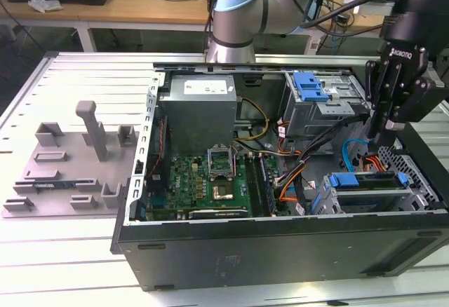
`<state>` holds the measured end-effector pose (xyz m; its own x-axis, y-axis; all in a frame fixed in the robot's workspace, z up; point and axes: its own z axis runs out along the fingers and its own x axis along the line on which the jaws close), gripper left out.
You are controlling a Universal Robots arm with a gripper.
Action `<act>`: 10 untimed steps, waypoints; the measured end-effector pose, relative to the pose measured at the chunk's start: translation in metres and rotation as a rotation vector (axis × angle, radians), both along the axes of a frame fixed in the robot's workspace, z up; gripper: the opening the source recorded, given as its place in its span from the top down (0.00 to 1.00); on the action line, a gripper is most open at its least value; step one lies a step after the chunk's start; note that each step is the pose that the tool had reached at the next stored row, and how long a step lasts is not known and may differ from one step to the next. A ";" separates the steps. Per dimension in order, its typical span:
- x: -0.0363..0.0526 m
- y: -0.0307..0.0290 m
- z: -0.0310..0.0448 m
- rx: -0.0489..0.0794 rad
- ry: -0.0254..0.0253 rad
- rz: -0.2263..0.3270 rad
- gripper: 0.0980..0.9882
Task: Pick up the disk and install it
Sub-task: 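Insert the second disk wire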
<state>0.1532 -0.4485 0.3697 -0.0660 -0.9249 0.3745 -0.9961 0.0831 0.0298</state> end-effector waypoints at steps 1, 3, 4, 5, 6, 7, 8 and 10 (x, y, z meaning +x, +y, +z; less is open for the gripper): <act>0.0000 0.0002 -0.0007 -0.005 0.0012 0.000 0.77; -0.0001 0.0007 -0.0023 -0.017 0.0057 0.000 0.77; -0.0001 0.0010 -0.0028 -0.022 0.0073 0.000 0.77; -0.0002 0.0017 -0.0036 -0.028 0.0095 0.000 0.77; -0.0002 0.0024 -0.0042 -0.033 0.0110 0.000 0.77; -0.0003 0.0036 -0.0050 -0.038 0.0123 0.000 0.77; -0.0004 0.0052 -0.0058 -0.042 0.0132 0.000 0.77; -0.0003 0.0091 -0.0072 -0.050 0.0147 0.000 0.77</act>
